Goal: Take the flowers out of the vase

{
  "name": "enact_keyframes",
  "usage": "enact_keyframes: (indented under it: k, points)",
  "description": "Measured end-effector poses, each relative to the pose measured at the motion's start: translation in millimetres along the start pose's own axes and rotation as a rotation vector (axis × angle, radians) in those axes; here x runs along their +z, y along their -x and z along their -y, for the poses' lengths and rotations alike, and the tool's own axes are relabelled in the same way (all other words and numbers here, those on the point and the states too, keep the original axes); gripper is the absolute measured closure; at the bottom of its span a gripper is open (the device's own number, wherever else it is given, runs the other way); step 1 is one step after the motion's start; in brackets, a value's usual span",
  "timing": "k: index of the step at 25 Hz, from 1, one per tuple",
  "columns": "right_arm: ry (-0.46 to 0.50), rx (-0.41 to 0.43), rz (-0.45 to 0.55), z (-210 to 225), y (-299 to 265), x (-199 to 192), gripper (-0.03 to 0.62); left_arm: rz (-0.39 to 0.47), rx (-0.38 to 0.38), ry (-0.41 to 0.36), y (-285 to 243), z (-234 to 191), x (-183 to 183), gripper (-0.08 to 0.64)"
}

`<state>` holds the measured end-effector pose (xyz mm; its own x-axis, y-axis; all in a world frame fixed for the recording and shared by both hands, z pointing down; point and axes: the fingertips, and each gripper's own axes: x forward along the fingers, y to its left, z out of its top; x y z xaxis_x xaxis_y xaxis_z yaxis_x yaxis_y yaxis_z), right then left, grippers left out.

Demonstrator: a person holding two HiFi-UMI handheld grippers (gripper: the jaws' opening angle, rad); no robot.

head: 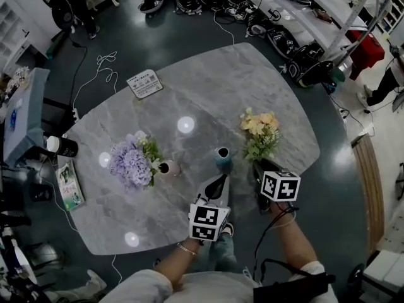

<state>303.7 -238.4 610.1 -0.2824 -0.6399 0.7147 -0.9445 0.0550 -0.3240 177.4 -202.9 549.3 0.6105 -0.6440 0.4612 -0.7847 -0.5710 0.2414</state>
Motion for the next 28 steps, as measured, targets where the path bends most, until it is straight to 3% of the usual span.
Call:
enact_keyframes:
  k: [13, 21, 28]
  points:
    - [-0.022, -0.011, 0.1, -2.6, 43.8, 8.1, 0.499, 0.038, 0.038, 0.019, 21.4, 7.1, 6.7, 0.552]
    - [0.161, 0.004, 0.292, -55.7, 105.9, 25.7, 0.543, 0.104, 0.088, 0.013, 59.6, 23.9, 23.5, 0.552]
    - [0.243, 0.064, 0.436, -101.4, 176.1, 34.6, 0.577, 0.188, 0.131, -0.01, 109.5, 44.5, 45.5, 0.552]
